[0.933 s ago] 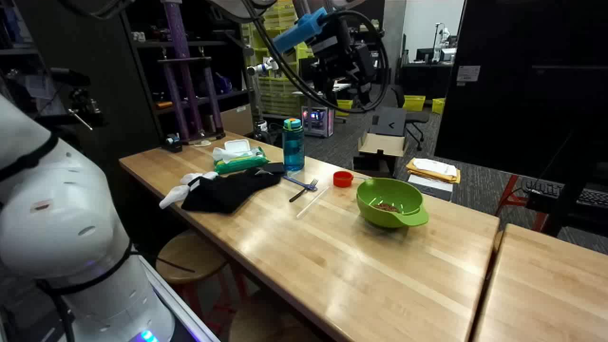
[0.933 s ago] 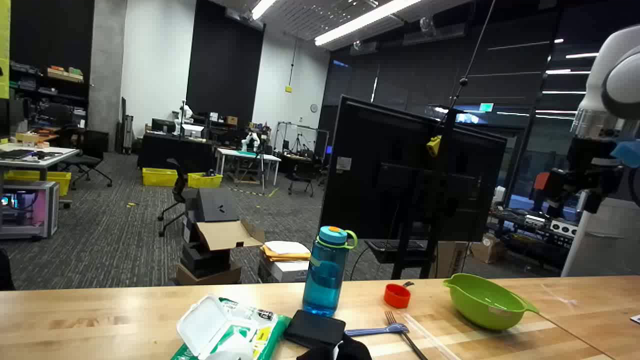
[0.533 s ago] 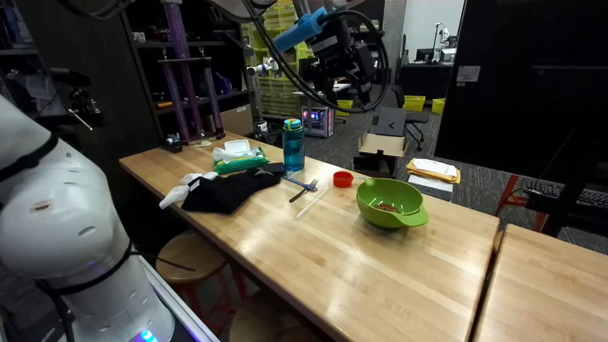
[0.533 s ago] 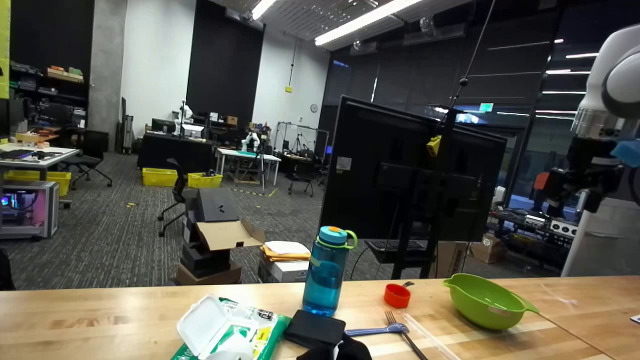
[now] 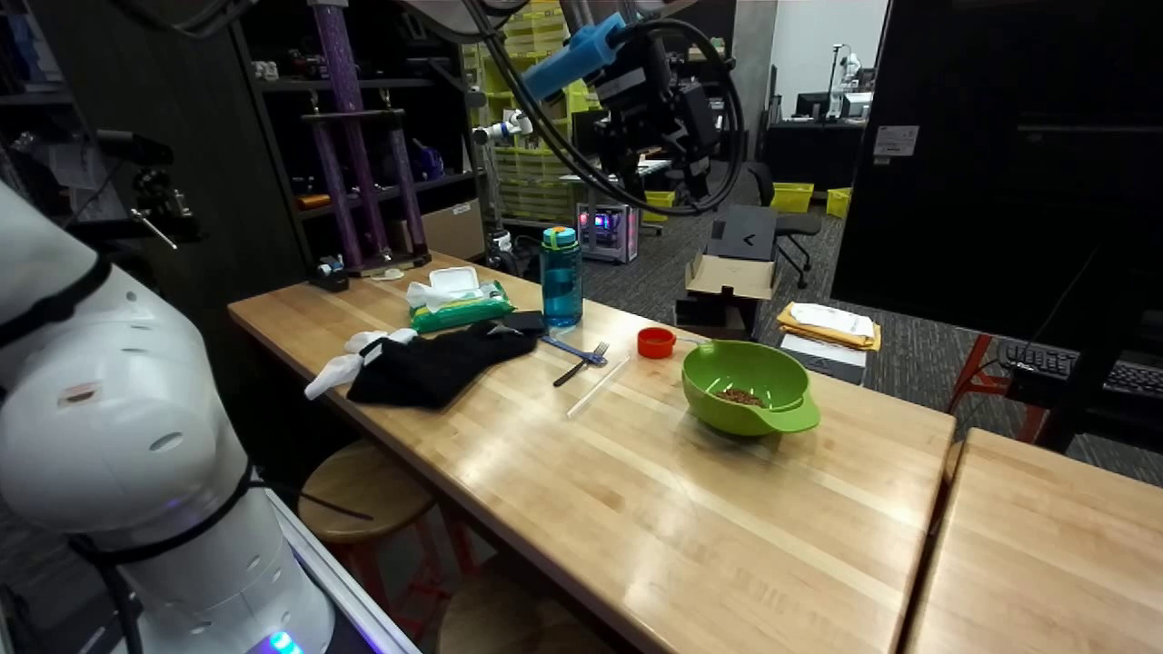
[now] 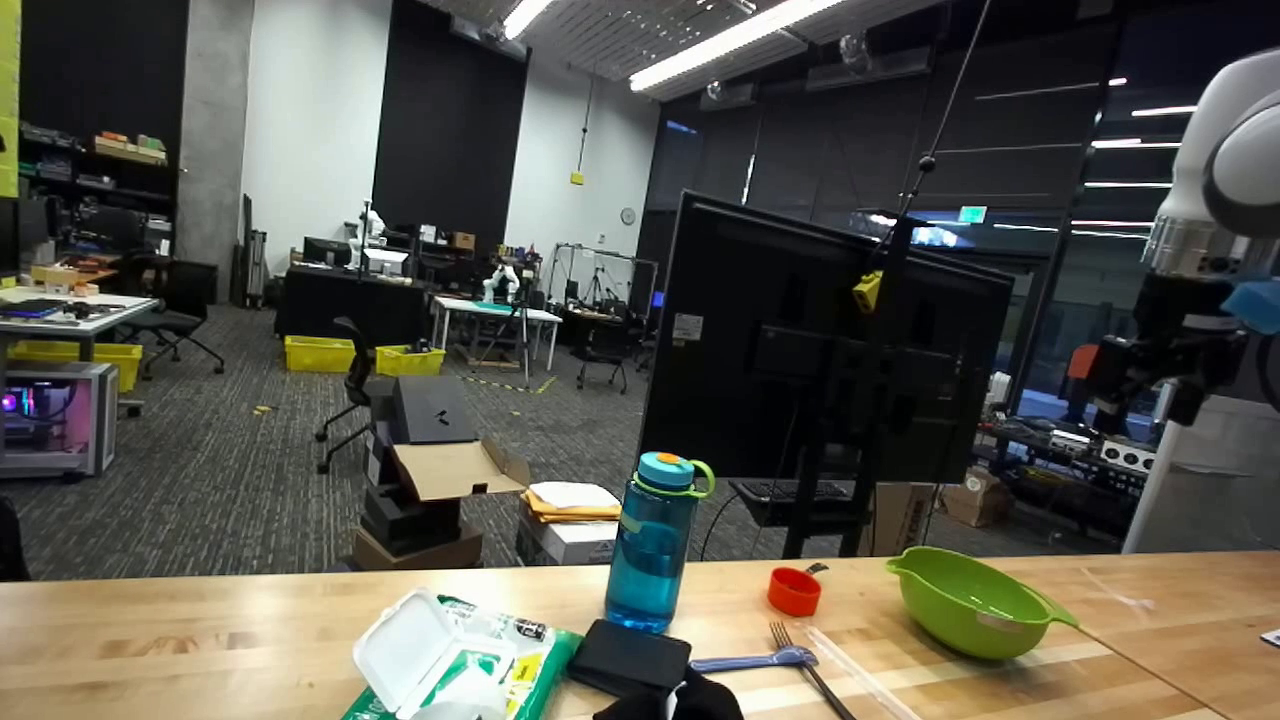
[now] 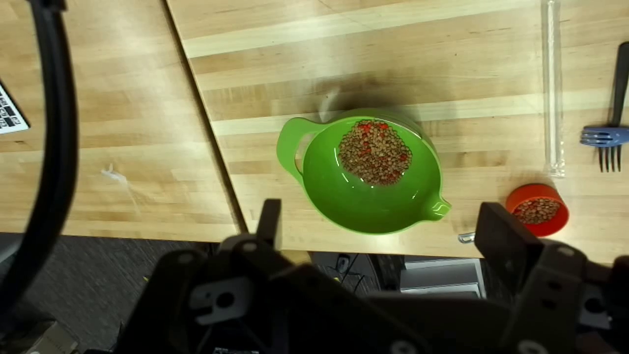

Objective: Pick up the clear straw and put it in the lime green bowl

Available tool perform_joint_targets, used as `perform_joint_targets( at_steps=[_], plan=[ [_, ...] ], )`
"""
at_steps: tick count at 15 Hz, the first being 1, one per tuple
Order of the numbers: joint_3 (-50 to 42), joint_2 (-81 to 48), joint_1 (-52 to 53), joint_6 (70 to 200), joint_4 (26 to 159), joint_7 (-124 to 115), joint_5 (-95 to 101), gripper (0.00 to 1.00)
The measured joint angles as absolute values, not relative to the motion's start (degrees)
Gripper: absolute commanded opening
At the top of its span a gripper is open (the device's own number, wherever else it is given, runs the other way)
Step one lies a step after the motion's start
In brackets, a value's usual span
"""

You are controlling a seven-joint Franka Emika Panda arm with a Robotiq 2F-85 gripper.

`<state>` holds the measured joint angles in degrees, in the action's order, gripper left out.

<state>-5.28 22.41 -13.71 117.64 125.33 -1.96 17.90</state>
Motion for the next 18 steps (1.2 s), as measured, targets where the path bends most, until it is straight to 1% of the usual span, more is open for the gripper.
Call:
perform_joint_targets(
  at_steps=[10,18],
  plan=[
    [-5.94,20.83,-12.66,117.65,125.42,-1.9,17.18,1.0],
    [-5.91,19.06,-9.17,118.85,126.7,-1.9,12.85,1.0]
  ],
)
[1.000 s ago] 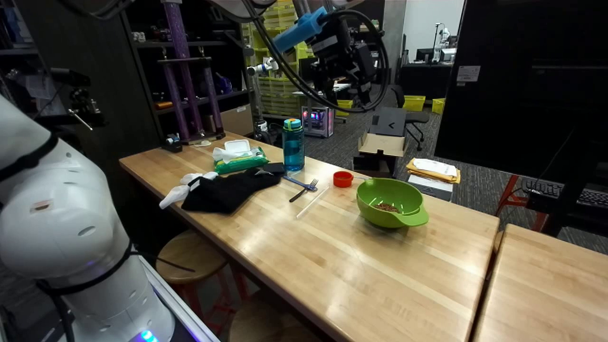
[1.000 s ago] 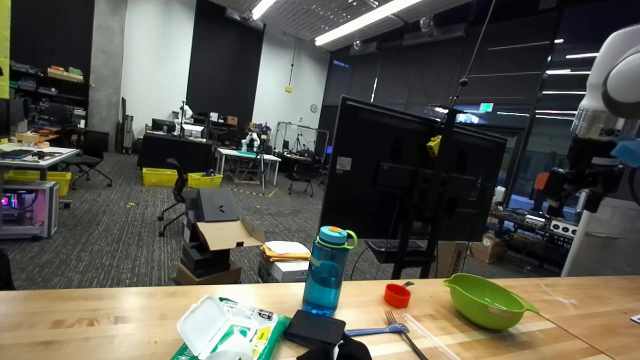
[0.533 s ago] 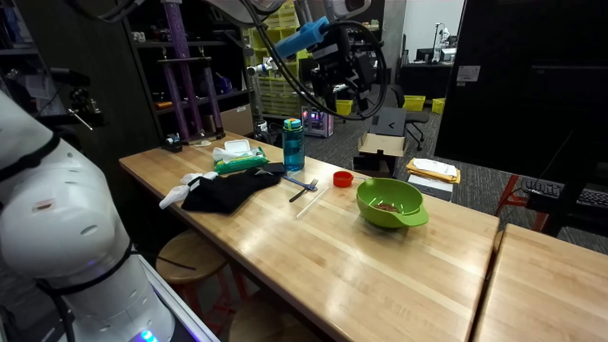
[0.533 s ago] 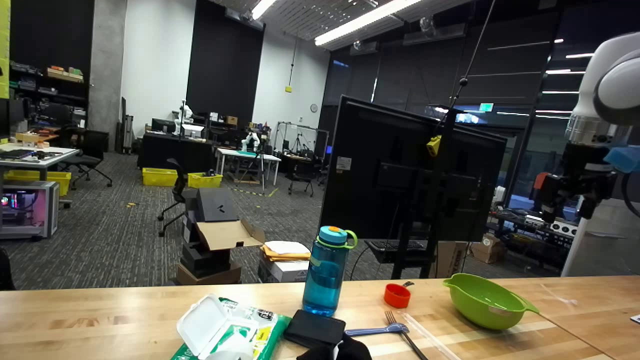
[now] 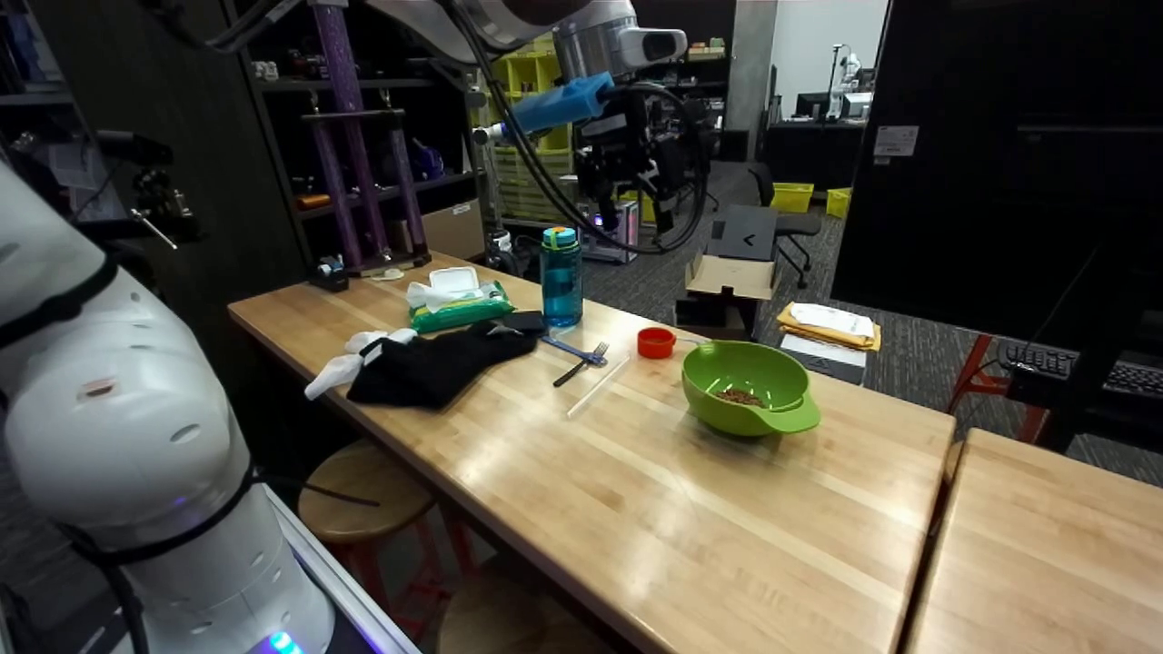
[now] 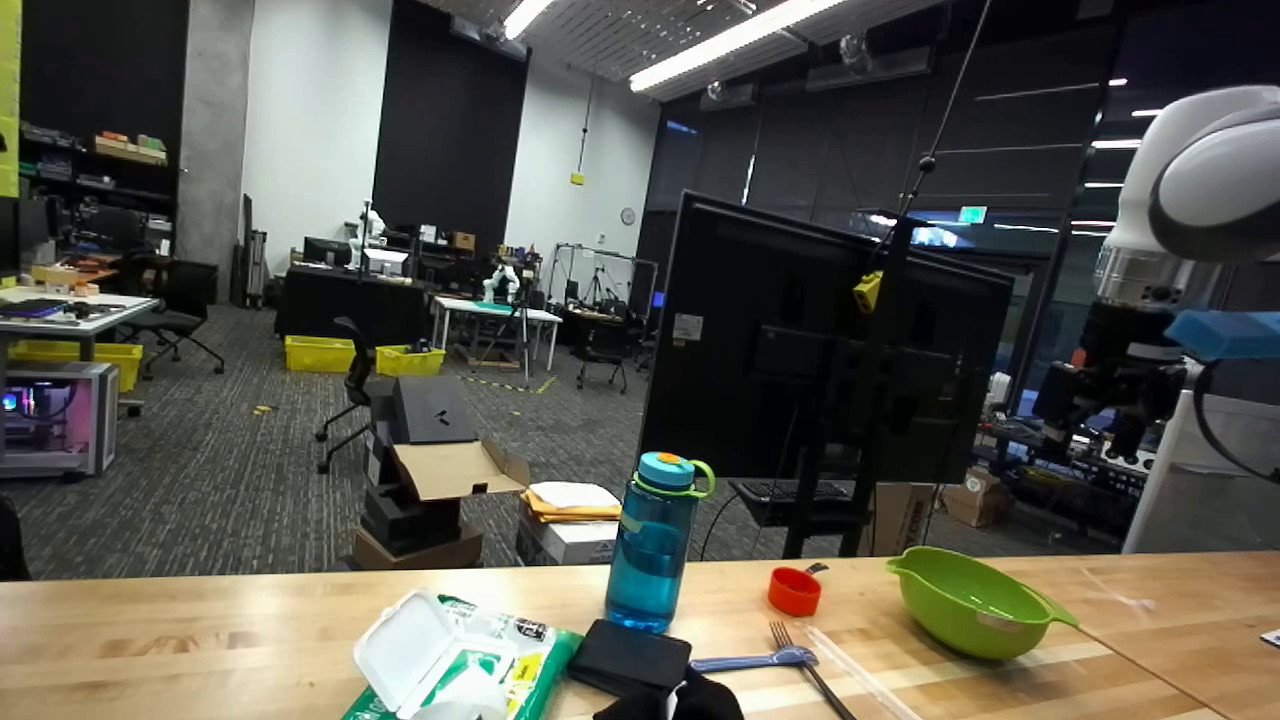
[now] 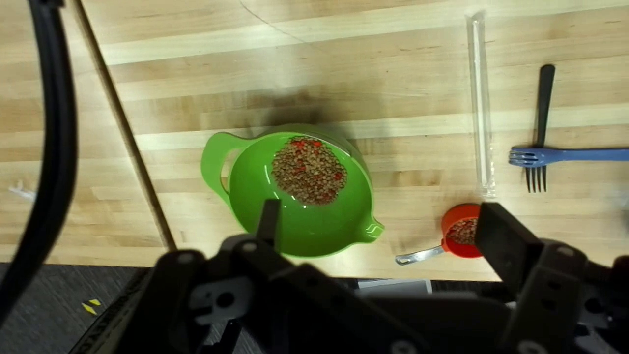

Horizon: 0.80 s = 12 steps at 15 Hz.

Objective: Pick up the clear straw and put it in the lime green bowl

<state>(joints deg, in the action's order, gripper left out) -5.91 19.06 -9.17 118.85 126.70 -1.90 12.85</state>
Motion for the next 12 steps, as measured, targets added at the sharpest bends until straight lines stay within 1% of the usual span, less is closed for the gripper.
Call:
perform_joint_targets(
  at_steps=[5,12],
  plan=[
    [-5.76,18.19,-7.51,122.39,129.41,-1.91,9.8,1.0],
    [-5.89,14.62,-6.76,132.78,134.74,-1.65,4.46,1.0]
  ],
)
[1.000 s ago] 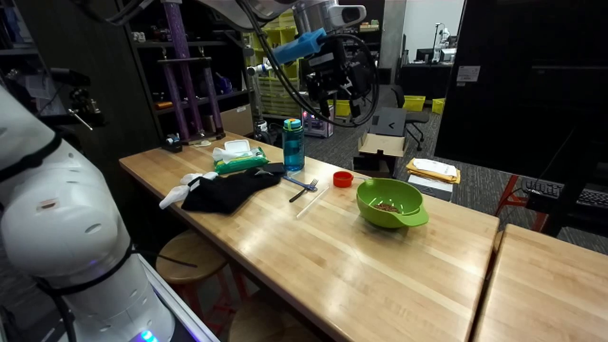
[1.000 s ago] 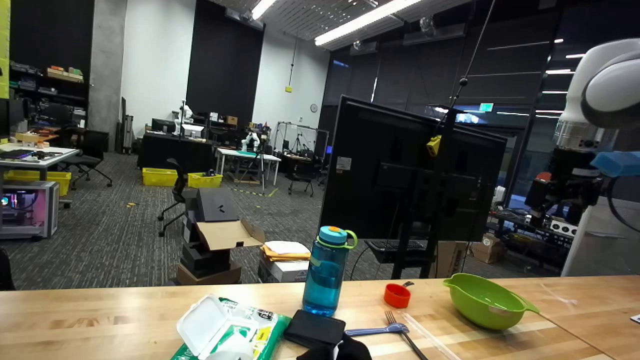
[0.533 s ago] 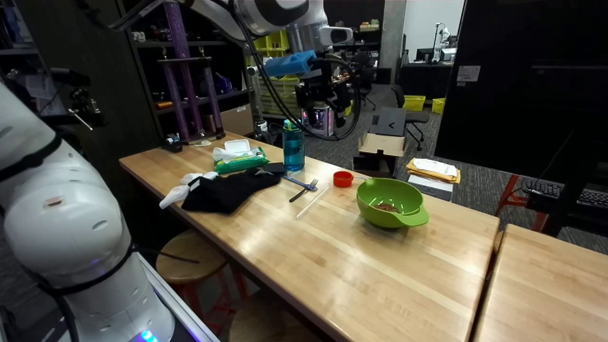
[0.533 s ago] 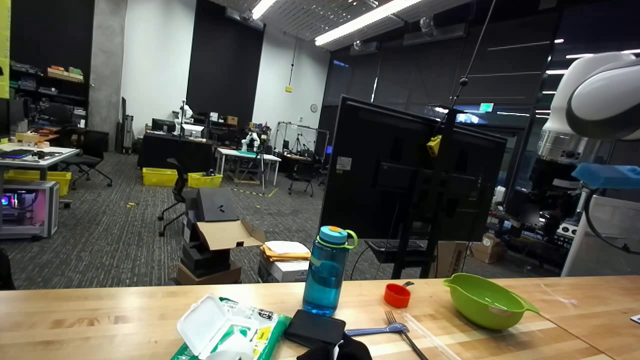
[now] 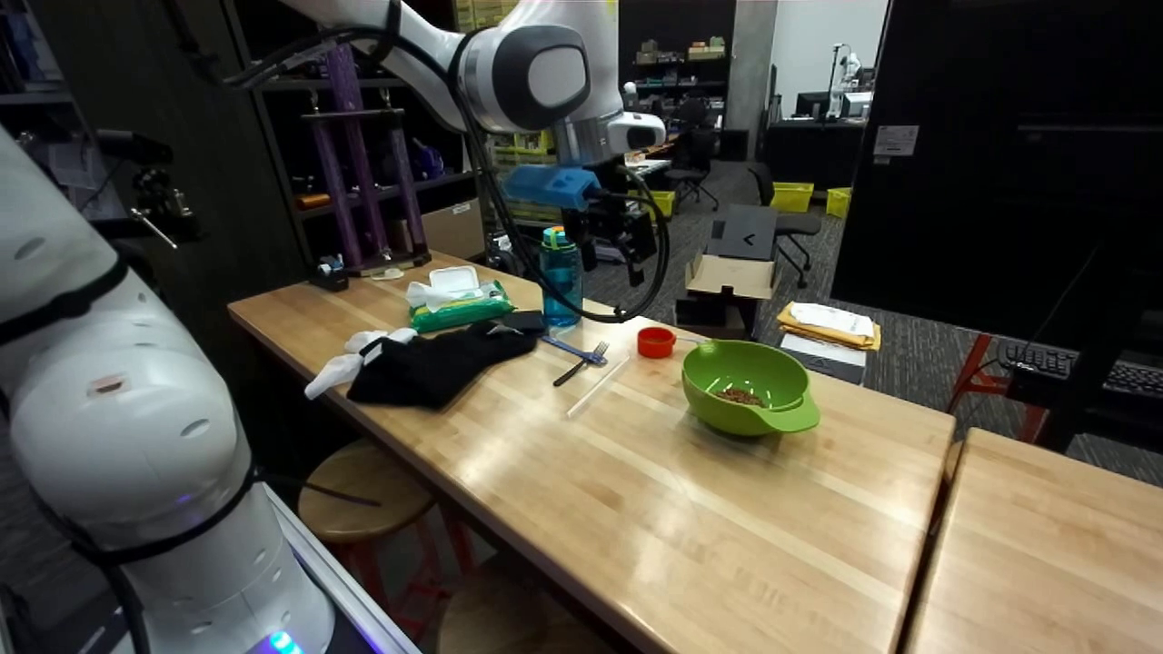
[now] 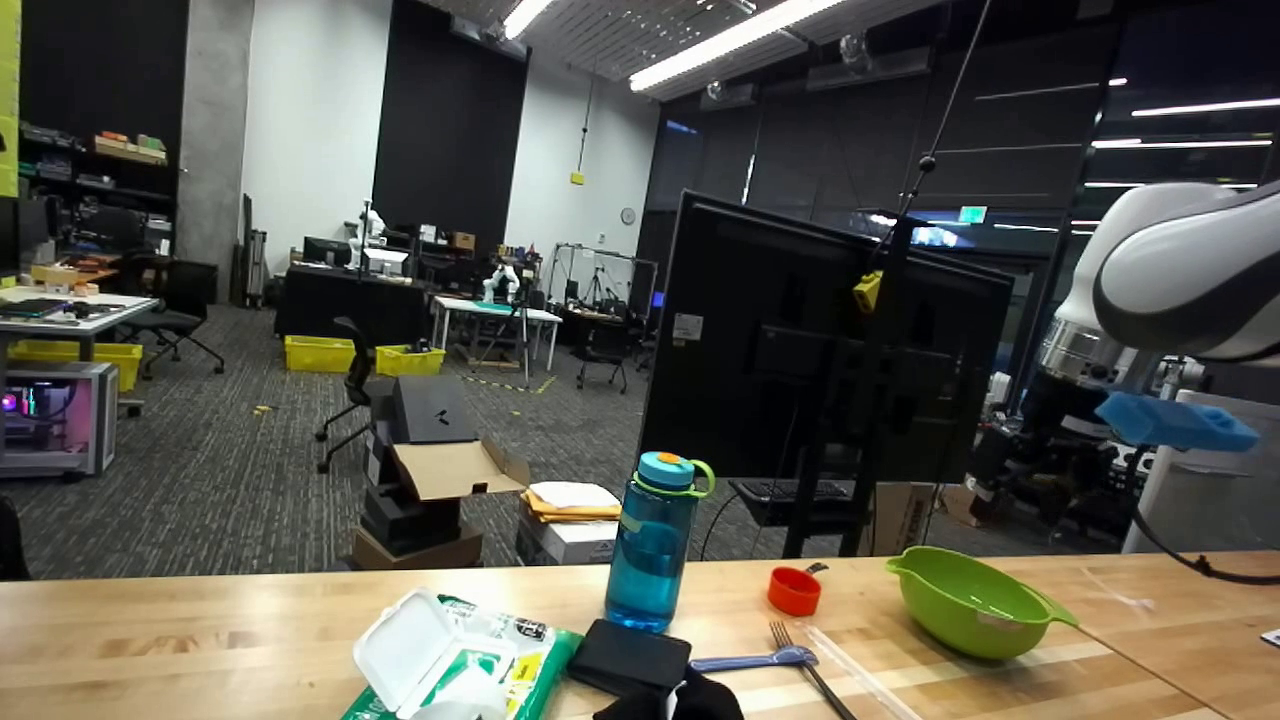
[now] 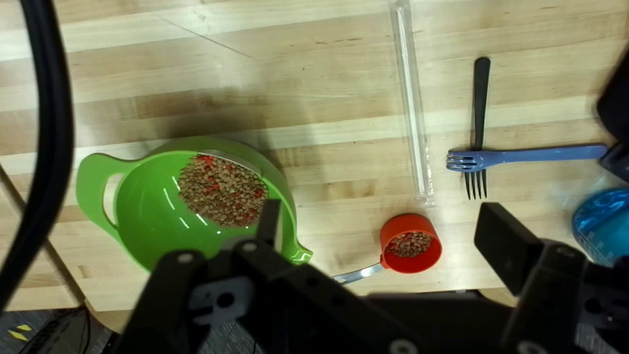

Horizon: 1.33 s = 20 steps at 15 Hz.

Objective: Pick up the clear straw and put it in the lime green bowl

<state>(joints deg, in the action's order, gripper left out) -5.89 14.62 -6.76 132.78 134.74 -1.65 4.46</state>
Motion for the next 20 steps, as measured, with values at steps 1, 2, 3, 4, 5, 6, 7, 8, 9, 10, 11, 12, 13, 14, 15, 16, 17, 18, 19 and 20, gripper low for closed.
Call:
perform_joint_targets(
  at_steps=[1,2,3,4,5,6,7,8,9,10,11,12,13,14,15,16,17,18,19,20],
  plan=[
    [-5.87,13.95,-6.49,133.95,135.27,-1.63,3.94,1.0],
    [-5.81,13.26,-6.22,135.08,135.8,-1.63,3.4,1.0],
    [-5.76,12.55,-5.93,136.11,136.27,-1.6,2.88,1.0],
    [-5.74,11.88,-5.68,137.02,136.69,-1.57,2.46,1.0],
    [-5.73,11.17,-5.45,137.85,137.08,-1.46,2.01,1.0],
    [-5.72,10.45,-5.26,138.6,137.42,-1.32,1.64,1.0],
    [-5.72,9.68,-5.09,139.31,137.68,-1.04,1.2,1.0],
    [-5.71,8.91,-4.99,139.98,137.93,-0.51,0.63,1.0],
    [-5.71,8.09,-4.88,140.59,138.12,-0.04,0.03,1.0],
    [-5.71,7.19,-4.78,140.99,138.17,0.61,-0.67,1.0],
    [-5.69,6.23,-4.65,141.34,138.15,1.24,-1.42,1.0],
    [-5.66,5.28,-4.51,141.54,138.11,1.96,-2.15,1.0],
    [-5.6,4.28,-4.33,141.68,138.04,2.67,-2.74,1.0],
    [-5.5,3.28,-4.17,141.82,137.95,3.23,-3.18,1.0],
    [-5.37,2.28,-4.02,142.05,137.85,3.69,-3.46,1.0],
    [-5.18,1.3,-3.93,142.39,137.72,3.92,-3.5,1.0],
    [-4.99,0.29,-3.85,142.68,137.5,3.96,-3.5,1.0],
    [-4.74,-0.72,-3.83,142.91,137.18,3.96,-3.5,1.0],
    [-4.55,-1.64,-3.83,143.21,136.91,3.96,-3.48,1.0],
    [-4.39,-2.6,-3.83,143.6,136.64,3.95,-3.37,1.0]
  ],
)
